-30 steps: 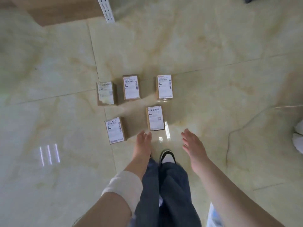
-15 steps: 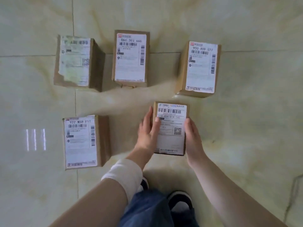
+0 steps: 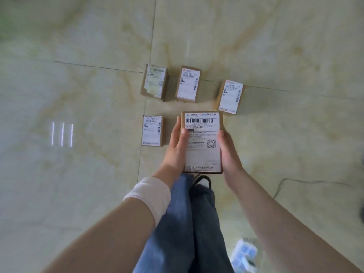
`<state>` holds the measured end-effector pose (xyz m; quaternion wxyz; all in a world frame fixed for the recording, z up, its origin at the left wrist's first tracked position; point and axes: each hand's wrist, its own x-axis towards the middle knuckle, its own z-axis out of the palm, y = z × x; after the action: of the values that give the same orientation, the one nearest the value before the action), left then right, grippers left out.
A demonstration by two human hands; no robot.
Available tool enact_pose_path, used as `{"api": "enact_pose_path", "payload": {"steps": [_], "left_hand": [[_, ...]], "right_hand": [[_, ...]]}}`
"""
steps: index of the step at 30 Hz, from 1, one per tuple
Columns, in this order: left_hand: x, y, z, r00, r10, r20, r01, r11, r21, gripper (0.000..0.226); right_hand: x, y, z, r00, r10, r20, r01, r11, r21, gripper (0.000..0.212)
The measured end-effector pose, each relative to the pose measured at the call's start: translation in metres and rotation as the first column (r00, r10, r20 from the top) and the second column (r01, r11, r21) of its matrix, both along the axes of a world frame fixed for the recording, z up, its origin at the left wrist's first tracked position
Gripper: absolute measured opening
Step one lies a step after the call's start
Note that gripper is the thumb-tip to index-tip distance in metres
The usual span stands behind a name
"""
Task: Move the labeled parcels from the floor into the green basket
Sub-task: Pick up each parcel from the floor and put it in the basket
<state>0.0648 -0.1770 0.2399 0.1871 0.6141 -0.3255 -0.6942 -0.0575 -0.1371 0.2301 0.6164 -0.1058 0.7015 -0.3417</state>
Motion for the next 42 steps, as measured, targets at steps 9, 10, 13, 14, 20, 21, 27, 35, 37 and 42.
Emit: {"api": "enact_pose_path", "payload": {"steps": [9, 10, 13, 14, 20, 21, 27, 35, 37, 42], "left_hand": [[0.096, -0.020, 0.237, 0.962, 0.241, -0.128, -0.255, 0.961, -0.111, 0.052], [0.111, -0.019, 0.253, 0.952, 0.273, -0.138, -0.289, 0.950, -0.118, 0.051], [0.168, -0.012, 0.289, 0.914, 0.371, -0.162, -0.391, 0.914, -0.110, 0.051], [0.191, -0.010, 0.299, 0.900, 0.404, -0.166, -0.424, 0.899, -0.108, 0.051], [0.364, -0.010, 0.339, 0.820, 0.551, -0.155, -0.570, 0.814, -0.116, 0.054], [0.395, -0.011, 0.341, 0.802, 0.577, -0.154, -0.595, 0.795, -0.120, 0.053], [0.541, -0.031, 0.351, 0.688, 0.710, -0.150, -0.725, 0.670, -0.157, 0.051], [0.668, -0.097, 0.351, 0.615, 0.774, -0.151, -0.787, 0.591, -0.180, 0.049], [0.695, -0.117, 0.351, 0.607, 0.782, -0.140, -0.793, 0.585, -0.174, 0.049], [0.762, -0.167, 0.341, 0.567, 0.813, -0.135, -0.824, 0.556, -0.110, 0.048]], "right_hand": [[0.098, -0.036, 0.245, 1.000, 0.026, 0.007, -0.025, 0.989, -0.143, 0.043], [0.114, -0.038, 0.260, 1.000, 0.031, 0.008, -0.029, 0.989, -0.148, 0.041], [0.173, -0.043, 0.298, 0.997, 0.076, -0.020, -0.078, 0.985, -0.151, 0.035], [0.196, -0.046, 0.306, 0.995, 0.094, -0.017, -0.095, 0.984, -0.152, 0.036], [0.368, -0.061, 0.335, 0.967, 0.251, 0.044, -0.241, 0.958, -0.157, 0.036], [0.399, -0.065, 0.338, 0.958, 0.282, 0.041, -0.272, 0.948, -0.164, 0.034], [0.551, -0.108, 0.348, 0.912, 0.409, 0.030, -0.394, 0.894, -0.211, 0.029], [0.686, -0.176, 0.349, 0.905, 0.426, 0.001, -0.414, 0.880, -0.231, 0.049], [0.713, -0.196, 0.346, 0.901, 0.433, 0.007, -0.421, 0.880, -0.221, 0.055], [0.782, -0.251, 0.338, 0.901, 0.432, 0.040, -0.423, 0.895, -0.144, 0.025]]}}
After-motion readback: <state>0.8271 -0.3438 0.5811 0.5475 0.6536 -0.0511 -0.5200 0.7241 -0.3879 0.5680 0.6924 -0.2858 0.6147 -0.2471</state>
